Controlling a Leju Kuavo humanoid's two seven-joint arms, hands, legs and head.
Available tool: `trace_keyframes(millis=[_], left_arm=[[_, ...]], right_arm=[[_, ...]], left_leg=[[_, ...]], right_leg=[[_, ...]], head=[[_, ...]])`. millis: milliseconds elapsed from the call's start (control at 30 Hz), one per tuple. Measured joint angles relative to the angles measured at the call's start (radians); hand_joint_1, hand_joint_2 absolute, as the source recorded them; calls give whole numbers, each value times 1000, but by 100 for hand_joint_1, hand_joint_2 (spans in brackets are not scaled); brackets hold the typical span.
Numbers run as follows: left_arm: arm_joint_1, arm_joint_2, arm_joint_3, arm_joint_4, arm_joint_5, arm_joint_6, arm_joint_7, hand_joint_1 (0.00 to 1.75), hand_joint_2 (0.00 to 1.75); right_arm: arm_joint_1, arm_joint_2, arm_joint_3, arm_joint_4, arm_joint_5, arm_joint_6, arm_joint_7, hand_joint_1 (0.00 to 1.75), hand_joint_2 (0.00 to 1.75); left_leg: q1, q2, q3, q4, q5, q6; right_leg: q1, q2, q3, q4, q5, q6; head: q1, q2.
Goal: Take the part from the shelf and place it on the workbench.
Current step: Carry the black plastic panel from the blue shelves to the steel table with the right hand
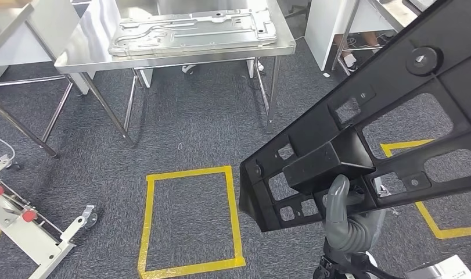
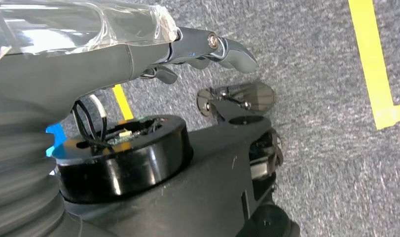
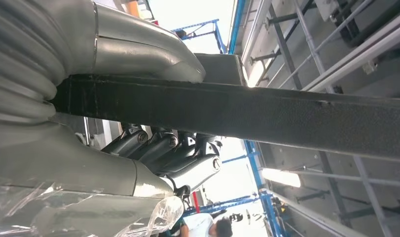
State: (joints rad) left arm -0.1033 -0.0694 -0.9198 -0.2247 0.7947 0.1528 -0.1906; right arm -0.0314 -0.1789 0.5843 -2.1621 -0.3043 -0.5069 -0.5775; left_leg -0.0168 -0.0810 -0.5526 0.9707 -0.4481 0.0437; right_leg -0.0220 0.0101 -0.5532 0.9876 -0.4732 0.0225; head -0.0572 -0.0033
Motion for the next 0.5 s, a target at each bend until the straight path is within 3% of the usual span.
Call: trace_keyframes(millis=[67,133,167,200,233,267,333,367,433,500], left_arm=[[-2,0,0,0,1,0,-1,0,175],[-3,0,0,0,4,0,-1,0,175],[-3,0,0,0,6,0,-1,0,175],[-1,0,0,0,9,-1,-1,0,175],[2,0,0,0,12,-3,-1,0,175],[3,1,0,0,14,-6,-1,0,175],[4,4,0,0,17,-13,0,0,175],[4,5,0,0,18,-15,0,0,175],[4,7,0,0,18,-17,1,0,175],[3,8,0,0,18,-16,1,0,175]], right_arm=[[0,0,0,0,-2,0,-2,175,175],[1,0,0,0,-2,0,-3,175,175],[1,0,0,0,-2,0,-3,175,175],[1,0,0,0,-1,0,-3,175,175],[1,0,0,0,0,-1,-3,175,175],[1,1,0,1,2,-2,-3,175,175],[0,1,0,1,8,-5,-4,175,175],[-1,1,0,1,10,-6,-4,175,175],[-2,2,0,2,12,-7,-5,175,175],[-4,2,0,2,12,-8,-4,175,175]], left_leg=[[5,30,-34,75,-30,-14],[12,59,-116,219,-73,-29],[16,65,-158,279,-83,-34],[19,68,-186,307,-74,-37],[21,70,-195,292,-42,-37],[21,71,-185,237,6,-35],[14,80,-140,102,90,-22],[7,85,-120,56,105,-12],[-5,90,-100,24,88,6],[-4,85,-69,-4,72,19]], right_leg=[[-5,-6,14,-3,-8,-9],[-5,-13,30,-3,-24,-13],[-5,-16,40,-3,-33,-13],[-5,-18,52,-3,-43,-13],[-5,-20,67,-4,-55,-11],[-6,-22,83,-4,-67,-9],[-6,-26,111,-9,-90,-2],[-7,-27,120,-15,-97,3],[-7,-29,134,-28,-99,16],[-7,-30,139,-5,-77,30]], head=[[-3,0],[-5,0],[-6,0],[-6,0],[-6,0],[-6,0],[-5,0],[-5,0],[-6,0],[-6,0]])
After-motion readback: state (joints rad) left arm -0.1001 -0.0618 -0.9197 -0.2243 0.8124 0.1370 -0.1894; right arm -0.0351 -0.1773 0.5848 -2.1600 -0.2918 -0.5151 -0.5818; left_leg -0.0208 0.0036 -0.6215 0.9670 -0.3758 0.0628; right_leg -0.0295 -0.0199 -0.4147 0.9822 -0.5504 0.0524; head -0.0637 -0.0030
